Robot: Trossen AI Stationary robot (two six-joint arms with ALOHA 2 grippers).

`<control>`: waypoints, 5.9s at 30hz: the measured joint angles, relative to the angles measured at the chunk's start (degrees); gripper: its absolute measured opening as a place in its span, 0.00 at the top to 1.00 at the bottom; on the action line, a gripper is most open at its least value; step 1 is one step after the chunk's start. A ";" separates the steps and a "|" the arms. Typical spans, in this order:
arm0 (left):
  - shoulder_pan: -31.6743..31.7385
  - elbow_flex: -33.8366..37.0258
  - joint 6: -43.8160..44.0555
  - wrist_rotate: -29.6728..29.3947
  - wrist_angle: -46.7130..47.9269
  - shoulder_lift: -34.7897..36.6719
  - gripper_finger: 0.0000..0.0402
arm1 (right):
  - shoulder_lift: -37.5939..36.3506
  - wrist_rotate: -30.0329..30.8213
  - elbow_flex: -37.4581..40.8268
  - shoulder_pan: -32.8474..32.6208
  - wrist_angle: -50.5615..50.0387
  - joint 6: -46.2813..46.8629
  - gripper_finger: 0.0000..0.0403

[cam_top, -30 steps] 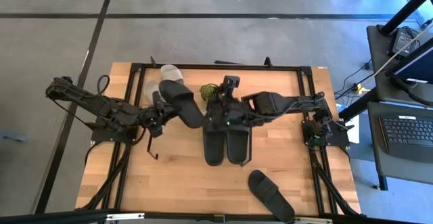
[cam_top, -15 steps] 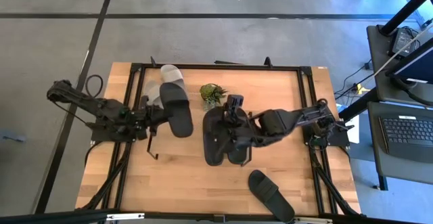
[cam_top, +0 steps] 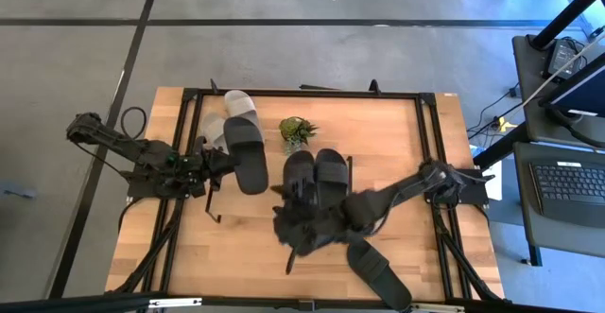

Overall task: Pick and place slides into the shelf
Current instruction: Put the black slide on the shelf

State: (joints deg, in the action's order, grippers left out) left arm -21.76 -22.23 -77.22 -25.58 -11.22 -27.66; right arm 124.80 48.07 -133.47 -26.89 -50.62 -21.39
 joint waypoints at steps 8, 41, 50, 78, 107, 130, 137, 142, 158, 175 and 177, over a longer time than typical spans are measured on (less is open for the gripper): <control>0.00 0.00 0.14 1.45 0.24 -0.02 0.82 | 4.85 15.31 0.00 -2.68 10.81 -9.46 0.31; -0.02 -0.01 1.63 2.75 1.16 -0.04 0.70 | 6.35 7.76 0.00 1.14 23.37 -17.80 0.82; -0.04 -0.01 1.97 3.08 1.17 -0.08 0.65 | 6.35 10.71 0.00 -0.25 23.31 -17.94 0.86; 0.00 -0.10 19.30 -49.08 -29.35 0.73 0.27 | 6.37 14.38 -0.07 -2.10 21.55 -10.15 0.86; 0.00 -0.03 15.77 -56.22 -30.37 3.06 0.27 | 8.95 9.01 -0.02 -0.79 6.53 12.99 0.86; 0.00 -0.03 17.12 -56.22 -29.77 3.06 0.27 | 8.95 2.70 -0.02 -0.59 3.86 19.73 0.87; 0.00 -0.03 17.12 -56.26 -29.77 3.04 0.27 | 8.95 -2.25 -0.02 -0.64 4.07 23.99 0.68; 0.00 -0.03 17.12 -56.26 -29.77 3.06 0.27 | 8.93 -8.36 -0.02 -0.64 4.12 24.15 0.63; 0.00 0.01 17.08 -60.74 -29.64 3.04 0.27 | 3.55 -10.80 -1.45 1.70 1.62 22.38 0.69; -0.09 0.01 27.37 -58.47 -14.49 2.89 0.27 | -3.94 -40.61 -1.44 22.26 -4.97 21.02 0.89; -0.09 0.01 27.85 -58.47 -13.91 2.89 0.27 | -4.13 -40.08 -1.44 23.67 -5.55 18.52 0.93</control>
State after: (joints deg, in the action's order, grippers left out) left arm -21.85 -22.22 -49.37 -84.05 -25.14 -24.77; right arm 120.67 7.99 -134.91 -3.22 -56.18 -2.87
